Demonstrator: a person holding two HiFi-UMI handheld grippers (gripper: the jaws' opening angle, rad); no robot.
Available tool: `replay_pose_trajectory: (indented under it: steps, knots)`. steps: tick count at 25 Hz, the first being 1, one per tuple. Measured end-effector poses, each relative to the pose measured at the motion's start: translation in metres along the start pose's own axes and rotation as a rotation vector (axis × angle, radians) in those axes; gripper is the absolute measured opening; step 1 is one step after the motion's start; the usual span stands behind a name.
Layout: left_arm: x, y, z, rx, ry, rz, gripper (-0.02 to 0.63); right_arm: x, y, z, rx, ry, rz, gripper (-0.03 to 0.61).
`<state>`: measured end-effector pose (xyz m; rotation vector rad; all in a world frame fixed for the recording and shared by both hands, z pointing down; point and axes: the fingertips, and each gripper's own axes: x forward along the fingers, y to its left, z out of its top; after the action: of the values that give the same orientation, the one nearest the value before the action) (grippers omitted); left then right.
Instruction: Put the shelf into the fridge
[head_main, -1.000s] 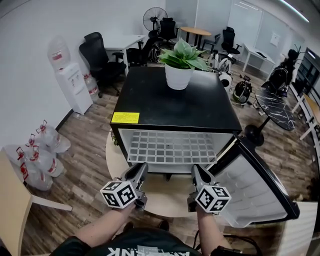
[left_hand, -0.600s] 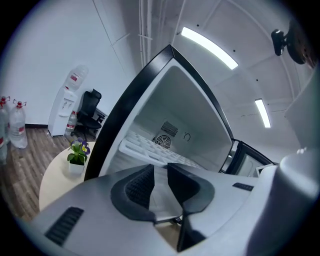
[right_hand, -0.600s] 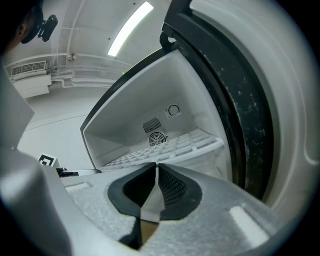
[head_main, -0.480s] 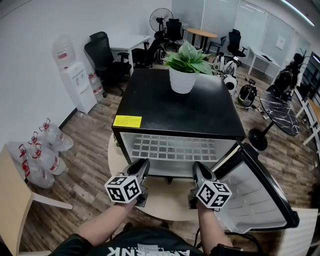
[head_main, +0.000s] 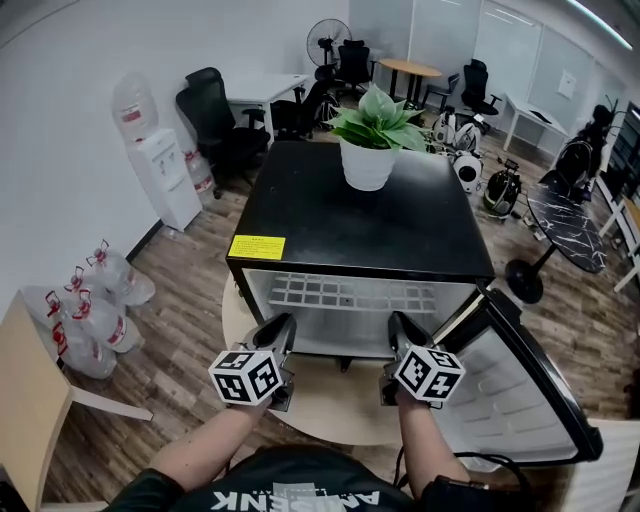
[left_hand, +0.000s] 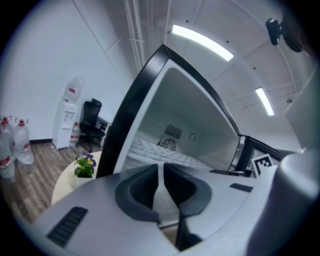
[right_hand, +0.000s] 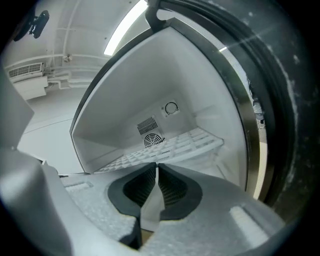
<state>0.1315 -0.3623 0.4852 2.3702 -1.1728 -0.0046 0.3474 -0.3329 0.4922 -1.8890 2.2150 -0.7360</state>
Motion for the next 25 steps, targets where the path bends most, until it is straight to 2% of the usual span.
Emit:
replay_pose_trajectory:
  steps: [11, 17, 25]
  knots:
    - [-0.019, 0.005, 0.01, 0.044, -0.006, -0.004, 0.015, 0.013, -0.004, 0.004, -0.013, -0.007, -0.019, 0.025]
    - [-0.026, -0.011, 0.011, 0.08, 0.014, -0.093, 0.003, 0.009, 0.007, 0.008, -0.053, -0.02, -0.01, 0.025]
    - [-0.042, -0.028, 0.017, 0.131, 0.036, -0.201, 0.003, -0.035, 0.044, 0.006, -0.12, -0.035, -0.009, 0.025]
